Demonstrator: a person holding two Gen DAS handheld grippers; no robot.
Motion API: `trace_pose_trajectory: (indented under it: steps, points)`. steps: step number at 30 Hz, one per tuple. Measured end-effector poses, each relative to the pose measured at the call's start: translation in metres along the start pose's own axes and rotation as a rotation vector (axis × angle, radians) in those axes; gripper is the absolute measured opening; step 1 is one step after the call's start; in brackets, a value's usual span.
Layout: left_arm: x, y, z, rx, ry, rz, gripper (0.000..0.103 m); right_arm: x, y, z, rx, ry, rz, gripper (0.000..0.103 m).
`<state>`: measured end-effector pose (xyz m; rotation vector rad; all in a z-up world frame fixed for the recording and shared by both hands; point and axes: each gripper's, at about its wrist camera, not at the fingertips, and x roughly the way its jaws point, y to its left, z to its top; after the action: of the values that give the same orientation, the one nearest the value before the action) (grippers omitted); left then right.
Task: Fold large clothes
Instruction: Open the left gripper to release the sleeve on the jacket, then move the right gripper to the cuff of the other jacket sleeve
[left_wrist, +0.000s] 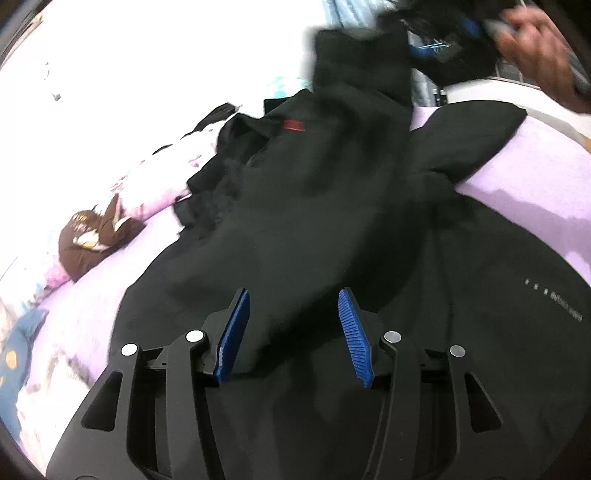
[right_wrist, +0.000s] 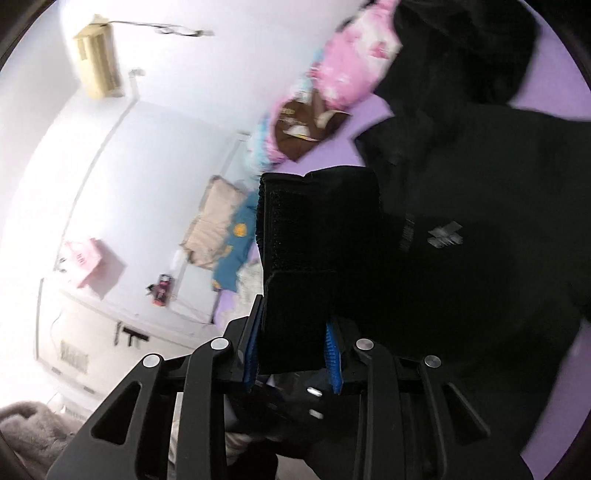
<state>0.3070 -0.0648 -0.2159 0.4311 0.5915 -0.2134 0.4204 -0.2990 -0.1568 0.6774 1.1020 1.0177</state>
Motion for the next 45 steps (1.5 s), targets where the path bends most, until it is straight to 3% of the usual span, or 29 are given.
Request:
trace_pose_trajectory:
  steps: [4,15,18,23,30,36,41,45]
  points:
    - [-0.004,0.019,-0.007,-0.041,-0.005,0.005,0.054,0.002,-0.052,-0.027,0.122,0.033,-0.079,0.028]
    - [0.057,0.096,-0.034,-0.328,0.162,0.06,0.059,-0.002,-0.143,-0.066,0.301,0.051,-0.278,0.029]
    - [0.071,0.107,-0.045,-0.365,0.202,0.071,0.059,-0.001,-0.139,-0.069,0.266,0.087,-0.344,0.037]
    - [0.092,0.111,-0.06,-0.38,0.277,0.058,0.061,-0.011,-0.117,-0.064,0.215,0.099,-0.348,0.066]
    - [0.117,0.119,-0.085,-0.522,0.31,-0.019,0.063,-0.036,-0.101,-0.05,0.185,0.025,-0.341,0.067]
    - [0.099,0.115,-0.065,-0.487,0.325,0.041,0.065,-0.07,-0.102,-0.037,0.184,-0.048,-0.339,0.074]
    - [0.056,0.102,-0.023,-0.485,0.176,-0.005,0.07,-0.123,-0.12,-0.036,0.242,-0.161,-0.353,0.076]
    - [0.052,0.073,0.022,-0.44,0.138,-0.083,0.074,-0.177,-0.134,-0.038,0.295,-0.288,-0.386,0.078]
